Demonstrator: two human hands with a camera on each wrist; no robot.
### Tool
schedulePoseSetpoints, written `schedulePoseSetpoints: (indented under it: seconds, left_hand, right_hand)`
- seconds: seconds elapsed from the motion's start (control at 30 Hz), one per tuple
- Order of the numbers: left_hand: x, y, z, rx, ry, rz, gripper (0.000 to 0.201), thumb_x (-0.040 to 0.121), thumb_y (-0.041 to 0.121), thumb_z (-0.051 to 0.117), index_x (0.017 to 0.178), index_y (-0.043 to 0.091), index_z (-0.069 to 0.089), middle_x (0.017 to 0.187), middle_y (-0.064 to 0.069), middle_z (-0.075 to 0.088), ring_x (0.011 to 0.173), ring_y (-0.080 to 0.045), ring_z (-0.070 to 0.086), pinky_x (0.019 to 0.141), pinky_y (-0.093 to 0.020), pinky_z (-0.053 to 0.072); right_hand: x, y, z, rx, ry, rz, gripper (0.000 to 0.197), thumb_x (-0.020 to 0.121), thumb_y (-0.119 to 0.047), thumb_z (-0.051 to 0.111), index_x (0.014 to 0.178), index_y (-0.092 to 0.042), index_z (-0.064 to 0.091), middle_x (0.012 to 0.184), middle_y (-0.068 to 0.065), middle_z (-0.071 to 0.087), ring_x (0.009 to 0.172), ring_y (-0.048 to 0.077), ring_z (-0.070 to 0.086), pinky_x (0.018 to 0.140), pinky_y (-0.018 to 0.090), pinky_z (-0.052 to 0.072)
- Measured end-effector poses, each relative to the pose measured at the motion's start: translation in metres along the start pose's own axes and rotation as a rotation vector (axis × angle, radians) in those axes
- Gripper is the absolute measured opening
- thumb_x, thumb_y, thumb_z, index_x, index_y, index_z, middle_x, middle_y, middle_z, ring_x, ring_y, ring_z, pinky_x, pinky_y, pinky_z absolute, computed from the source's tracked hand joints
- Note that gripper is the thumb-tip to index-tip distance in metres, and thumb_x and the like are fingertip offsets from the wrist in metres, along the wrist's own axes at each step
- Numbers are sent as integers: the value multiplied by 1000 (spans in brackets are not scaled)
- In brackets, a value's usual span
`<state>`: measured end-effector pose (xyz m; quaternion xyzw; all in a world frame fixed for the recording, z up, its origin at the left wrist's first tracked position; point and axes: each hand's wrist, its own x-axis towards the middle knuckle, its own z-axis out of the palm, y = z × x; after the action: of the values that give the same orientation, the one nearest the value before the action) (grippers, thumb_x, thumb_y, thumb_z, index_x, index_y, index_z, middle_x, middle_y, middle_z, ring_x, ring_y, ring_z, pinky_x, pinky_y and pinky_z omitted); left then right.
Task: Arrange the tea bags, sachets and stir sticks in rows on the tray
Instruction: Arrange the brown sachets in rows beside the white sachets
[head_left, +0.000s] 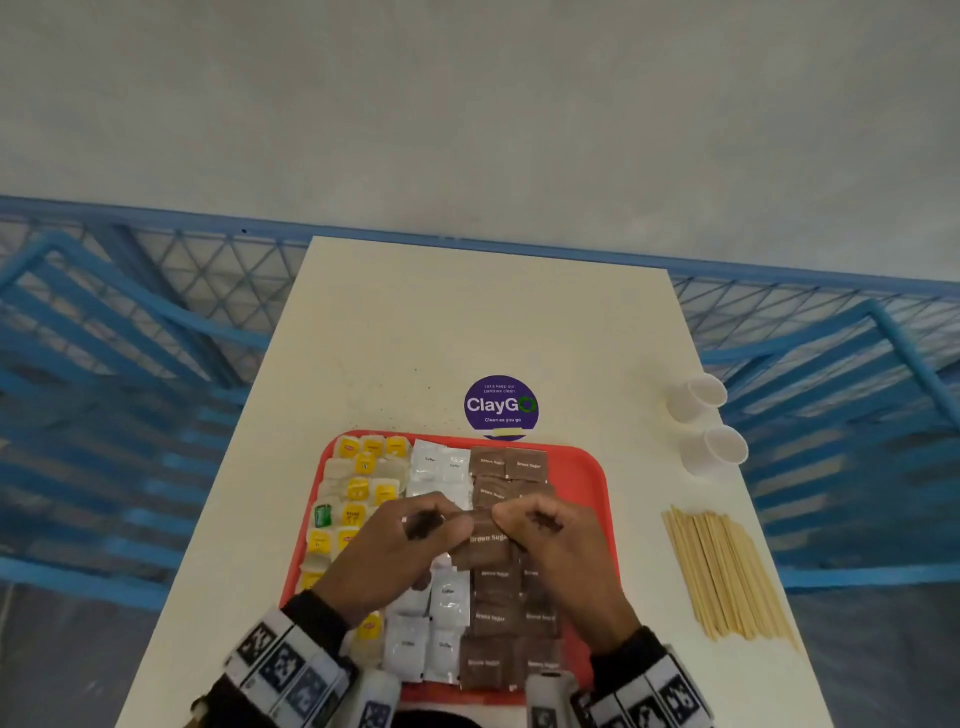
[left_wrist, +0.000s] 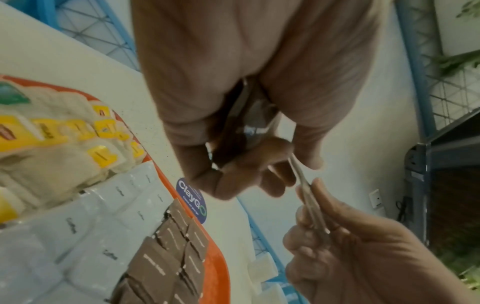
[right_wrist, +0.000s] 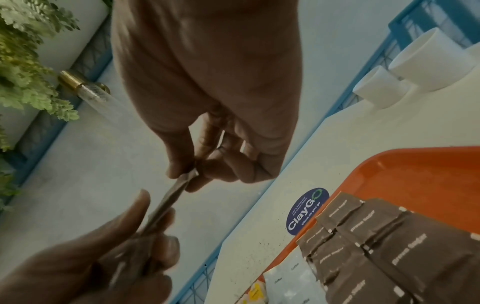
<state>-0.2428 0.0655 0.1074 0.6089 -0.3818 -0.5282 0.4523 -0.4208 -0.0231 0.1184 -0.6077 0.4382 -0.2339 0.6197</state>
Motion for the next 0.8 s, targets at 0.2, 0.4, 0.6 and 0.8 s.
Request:
schedulePoseSetpoints:
  seconds: [0.2,0.4,0.6,0.8]
  left_hand:
    - [11,8,10,-73,56,20,22,92,29,65,76,15,72,66,-4,58,52,-22,46,58,-36,45]
    - [16,8,15,-100,63,11,27,88,37,66,85,11,74,77,-32,57,52,-26,46,60,-40,48]
    - [5,-8,9,-161,159,-109,21,96,26,62,87,13,76,78,-11,68,51,-22,48,56,-32,46]
    - [-13,-33,-5,-183,166,-323,20,94,25,63,88,10,75,82,-15,69,53,-22,52,55,-31,48]
  right_hand:
    - [0,-5,-13,167,55,13,37,88,-33,69,67,-3,64,66,5,64,60,15,55,60,25,45]
    - [-5,-4,-23,101,-65,61,16,88,-19,71,91,-4,75,85,13,76,72,17,67,68,28,54]
    - [-1,42,-54,-65,80,155,13,88,-16,71,83,-4,76,63,3,65,55,3,53,54,15,42]
    - [0,107,-61,-51,103,475,28,88,-12,71,60,-13,66,55,2,59,47,9,49,48,16,44]
